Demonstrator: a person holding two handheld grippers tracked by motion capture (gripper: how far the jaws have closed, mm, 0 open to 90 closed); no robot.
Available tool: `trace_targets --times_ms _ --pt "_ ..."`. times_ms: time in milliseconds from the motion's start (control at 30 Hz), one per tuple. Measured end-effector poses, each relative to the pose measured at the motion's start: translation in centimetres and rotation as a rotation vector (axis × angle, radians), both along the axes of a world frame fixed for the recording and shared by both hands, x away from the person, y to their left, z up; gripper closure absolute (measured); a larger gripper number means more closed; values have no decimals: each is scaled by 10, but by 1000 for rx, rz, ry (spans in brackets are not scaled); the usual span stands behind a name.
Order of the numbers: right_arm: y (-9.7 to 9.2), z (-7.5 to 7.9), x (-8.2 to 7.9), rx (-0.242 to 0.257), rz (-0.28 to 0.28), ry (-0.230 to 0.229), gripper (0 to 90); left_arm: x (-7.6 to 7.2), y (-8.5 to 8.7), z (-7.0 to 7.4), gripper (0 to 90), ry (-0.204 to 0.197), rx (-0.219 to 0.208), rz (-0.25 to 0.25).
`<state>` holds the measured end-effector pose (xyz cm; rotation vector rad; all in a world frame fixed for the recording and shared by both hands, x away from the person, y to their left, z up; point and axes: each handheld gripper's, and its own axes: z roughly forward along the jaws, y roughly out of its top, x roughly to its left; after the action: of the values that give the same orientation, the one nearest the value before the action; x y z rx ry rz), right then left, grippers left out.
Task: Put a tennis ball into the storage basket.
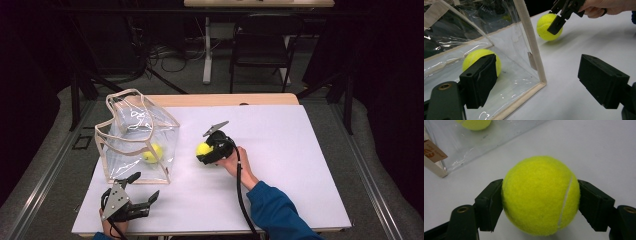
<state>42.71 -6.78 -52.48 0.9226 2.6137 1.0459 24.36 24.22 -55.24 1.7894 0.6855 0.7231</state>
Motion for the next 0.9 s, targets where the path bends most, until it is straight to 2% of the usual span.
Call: trace_targets --times_ms 900 --pt "-12 21 -12 39 0 -70 260 0 0 0 158 3 2 1"
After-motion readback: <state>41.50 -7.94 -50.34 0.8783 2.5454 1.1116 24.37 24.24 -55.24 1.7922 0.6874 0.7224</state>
